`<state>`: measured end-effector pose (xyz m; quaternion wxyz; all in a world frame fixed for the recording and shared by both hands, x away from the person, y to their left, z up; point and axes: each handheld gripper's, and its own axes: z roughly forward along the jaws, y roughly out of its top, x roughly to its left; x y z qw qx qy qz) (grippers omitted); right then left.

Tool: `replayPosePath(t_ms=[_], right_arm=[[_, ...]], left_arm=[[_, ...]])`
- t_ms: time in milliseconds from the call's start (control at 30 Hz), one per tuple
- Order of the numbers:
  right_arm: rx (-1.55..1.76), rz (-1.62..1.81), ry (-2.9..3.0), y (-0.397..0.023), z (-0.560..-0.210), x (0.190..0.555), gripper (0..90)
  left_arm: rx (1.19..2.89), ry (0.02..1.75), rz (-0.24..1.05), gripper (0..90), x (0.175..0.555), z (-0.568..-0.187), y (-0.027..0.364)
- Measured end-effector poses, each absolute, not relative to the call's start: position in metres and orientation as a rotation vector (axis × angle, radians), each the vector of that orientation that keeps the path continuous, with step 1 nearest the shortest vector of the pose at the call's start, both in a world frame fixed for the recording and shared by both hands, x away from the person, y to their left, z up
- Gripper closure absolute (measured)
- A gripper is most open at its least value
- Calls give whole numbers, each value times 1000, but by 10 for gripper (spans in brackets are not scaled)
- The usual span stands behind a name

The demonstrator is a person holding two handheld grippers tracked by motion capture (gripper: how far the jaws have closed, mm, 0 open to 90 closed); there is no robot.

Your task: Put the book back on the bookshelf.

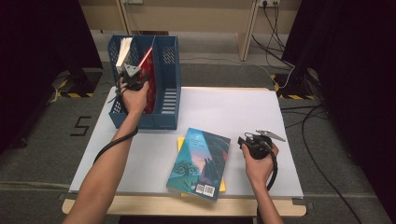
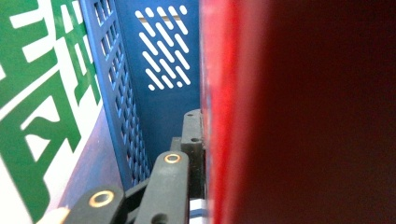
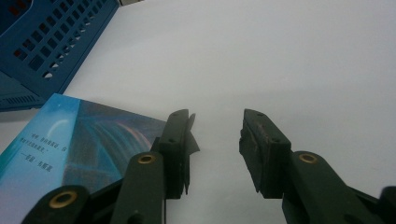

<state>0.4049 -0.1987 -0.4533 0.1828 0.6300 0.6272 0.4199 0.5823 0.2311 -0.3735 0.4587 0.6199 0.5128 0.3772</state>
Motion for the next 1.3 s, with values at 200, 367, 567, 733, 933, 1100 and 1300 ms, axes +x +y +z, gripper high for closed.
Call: replayPosePath(t_ms=[200, 367, 567, 733, 933, 1100, 1300], right_arm=[[1765, 1185, 1770, -200, -453, 405, 626], [1772, 1184, 1766, -201, -452, 405, 624], [1787, 1190, 1756, -199, -452, 404, 621], [1771, 1187, 1759, -201, -452, 404, 620], [1772, 1186, 1766, -199, -452, 404, 619], [1773, 1184, 1765, -199, -453, 404, 618], [1768, 1184, 1766, -200, -453, 404, 618]], left_arm=[[1528, 1275, 928, 777, 589, -372, 228], [1539, 1276, 925, 769, 593, -371, 227], [1551, 1249, 914, 718, 589, -370, 226], [1521, 1222, 936, 694, 570, -370, 228], [1516, 1209, 950, 725, 556, -371, 230], [1510, 1223, 964, 749, 557, -370, 229], [1521, 1235, 986, 771, 562, -369, 232]])
